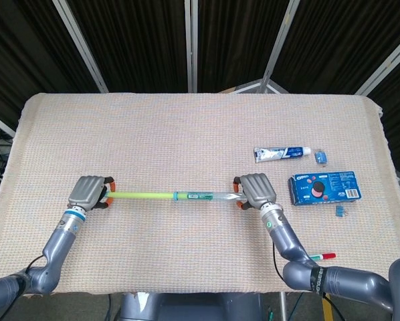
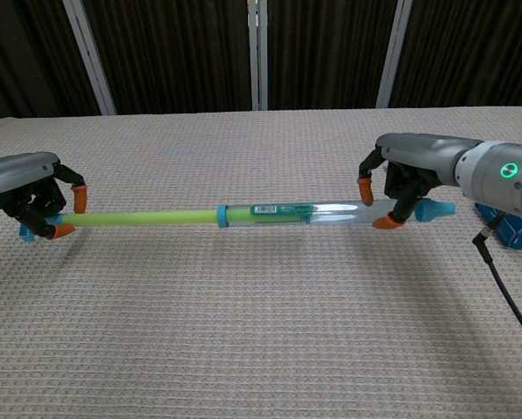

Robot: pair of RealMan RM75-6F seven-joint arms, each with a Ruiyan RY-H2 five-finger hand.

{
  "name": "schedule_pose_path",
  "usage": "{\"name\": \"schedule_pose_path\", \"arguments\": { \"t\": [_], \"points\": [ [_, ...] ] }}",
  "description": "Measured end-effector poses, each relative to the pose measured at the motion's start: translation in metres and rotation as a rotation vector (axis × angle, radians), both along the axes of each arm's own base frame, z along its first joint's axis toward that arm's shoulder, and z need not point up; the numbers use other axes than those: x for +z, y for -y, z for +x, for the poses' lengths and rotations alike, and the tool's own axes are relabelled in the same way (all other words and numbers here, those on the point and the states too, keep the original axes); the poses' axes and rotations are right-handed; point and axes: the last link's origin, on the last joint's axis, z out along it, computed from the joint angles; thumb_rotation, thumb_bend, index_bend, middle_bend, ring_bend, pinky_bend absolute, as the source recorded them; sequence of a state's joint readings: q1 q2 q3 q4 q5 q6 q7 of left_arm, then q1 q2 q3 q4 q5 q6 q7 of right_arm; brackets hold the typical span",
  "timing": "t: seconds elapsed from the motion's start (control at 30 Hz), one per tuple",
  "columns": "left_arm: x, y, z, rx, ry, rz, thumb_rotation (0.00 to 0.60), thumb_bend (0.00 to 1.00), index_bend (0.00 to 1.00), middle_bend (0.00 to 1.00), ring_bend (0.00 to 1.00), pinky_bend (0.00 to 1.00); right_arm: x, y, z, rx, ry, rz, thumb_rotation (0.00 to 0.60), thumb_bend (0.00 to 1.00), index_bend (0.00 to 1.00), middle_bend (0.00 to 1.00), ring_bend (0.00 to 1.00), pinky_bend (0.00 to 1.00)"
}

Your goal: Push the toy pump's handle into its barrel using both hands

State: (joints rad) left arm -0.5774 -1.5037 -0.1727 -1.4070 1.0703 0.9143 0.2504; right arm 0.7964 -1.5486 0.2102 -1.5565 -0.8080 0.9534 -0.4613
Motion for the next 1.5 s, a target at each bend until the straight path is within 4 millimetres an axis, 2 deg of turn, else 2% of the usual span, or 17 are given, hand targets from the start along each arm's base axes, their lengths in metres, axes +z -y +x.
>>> {"name": "schedule_pose_path", "arguments": {
  "t": [0.6,0.93,0.97,1.0,1.03,1.1,1.17,1.27,1.5],
  "points": [
    [-0.031,-0.005,0.055,-0.077,0.056,-0.043,0.600,0.45,0.68,0.87,0.82,1.00,-0.012,0.001,0.018,0.019,0.021,0.016,0.600,0.42,0.67,1.00,1.00,1.00],
    [-0.042,-0.005,0.072,-0.094,0.065,-0.060,0.600,0.45,0.68,0.87,0.82,1.00,-0.015,0.001,0.023,0.029,0.027,0.017,0.600,0.42,0.67,1.00,1.00,1.00],
    [-0.042,-0.005,0.072,-0.093,0.064,-0.060,0.600,0.44,0.66,0.87,0.82,1.00,-0.015,0.001,0.023,0.028,0.026,0.017,0.600,0.41,0.66,1.00,1.00,1.00],
    [-0.043,-0.005,0.072,-0.094,0.062,-0.058,0.600,0.43,0.59,0.87,0.82,1.00,-0.015,0.001,0.022,0.028,0.025,0.016,0.600,0.40,0.63,1.00,1.00,1.00],
    [-0.043,-0.005,0.071,-0.094,0.059,-0.058,0.600,0.41,0.52,0.87,0.82,1.00,-0.014,0.001,0.022,0.027,0.027,0.017,0.600,0.34,0.56,1.00,1.00,1.00],
    [-0.042,-0.005,0.069,-0.089,0.057,-0.054,0.600,0.27,0.20,0.86,0.82,1.00,-0.014,0.000,0.020,0.022,0.031,0.025,0.600,0.17,0.37,1.00,1.00,1.00],
    [-0.041,-0.005,0.067,-0.082,0.059,-0.051,0.600,0.14,0.03,0.85,0.82,1.00,-0.012,0.000,0.017,0.020,0.026,0.031,0.600,0.02,0.15,1.00,1.00,1.00],
    [-0.037,-0.005,0.061,-0.072,0.060,-0.038,0.600,0.09,0.00,0.84,0.82,1.00,-0.008,0.000,0.011,0.020,0.011,0.028,0.600,0.00,0.01,1.00,1.00,1.00],
    [-0.016,-0.005,0.046,-0.054,0.054,0.007,0.600,0.09,0.00,0.84,0.81,0.99,0.010,-0.007,0.004,0.026,0.015,-0.011,0.600,0.00,0.00,1.00,1.00,1.00]
  ]
}}
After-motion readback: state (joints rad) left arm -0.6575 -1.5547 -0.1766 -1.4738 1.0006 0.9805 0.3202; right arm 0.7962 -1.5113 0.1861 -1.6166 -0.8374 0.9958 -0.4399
